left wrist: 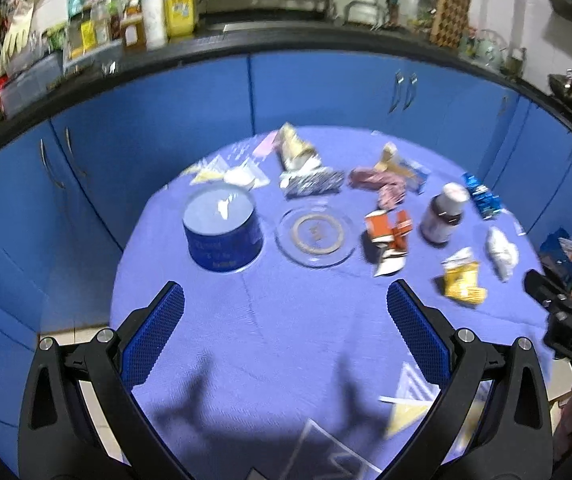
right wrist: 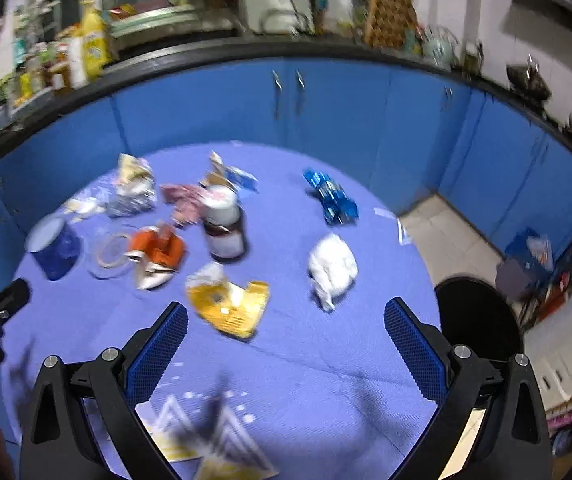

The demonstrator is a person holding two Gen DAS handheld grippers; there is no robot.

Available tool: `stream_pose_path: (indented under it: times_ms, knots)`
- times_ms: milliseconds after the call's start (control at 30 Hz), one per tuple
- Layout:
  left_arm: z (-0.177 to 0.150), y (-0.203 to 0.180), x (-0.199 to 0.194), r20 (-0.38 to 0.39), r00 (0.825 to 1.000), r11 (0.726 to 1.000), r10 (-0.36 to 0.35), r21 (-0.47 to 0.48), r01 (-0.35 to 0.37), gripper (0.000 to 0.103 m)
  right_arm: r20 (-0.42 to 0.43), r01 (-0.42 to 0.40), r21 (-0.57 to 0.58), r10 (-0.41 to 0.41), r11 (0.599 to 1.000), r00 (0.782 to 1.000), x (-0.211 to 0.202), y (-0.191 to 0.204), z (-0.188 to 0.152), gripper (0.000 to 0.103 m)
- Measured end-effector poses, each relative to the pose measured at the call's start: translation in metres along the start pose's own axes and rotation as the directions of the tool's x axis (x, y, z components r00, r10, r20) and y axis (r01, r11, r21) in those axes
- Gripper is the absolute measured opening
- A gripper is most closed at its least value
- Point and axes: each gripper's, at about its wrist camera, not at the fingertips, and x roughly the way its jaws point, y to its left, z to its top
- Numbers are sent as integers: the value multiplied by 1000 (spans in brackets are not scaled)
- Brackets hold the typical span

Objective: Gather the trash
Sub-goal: 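Grasp the white crumpled tissue with the right gripper while the left gripper grasps the blue tin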

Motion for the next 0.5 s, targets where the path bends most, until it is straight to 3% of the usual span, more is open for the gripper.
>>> stream_pose_path:
  times_ms: [200, 500]
  knots:
    - [5, 16, 48, -83, 996, 999, 19, -36, -22, 100, -98, 5, 79, 3, 997, 995, 51, -25, 2, 96]
    - [26, 41, 103, -150, 986, 993, 78, -79, -91, 100, -155, 40, 99, -24, 994, 988, 103, -39, 14, 96]
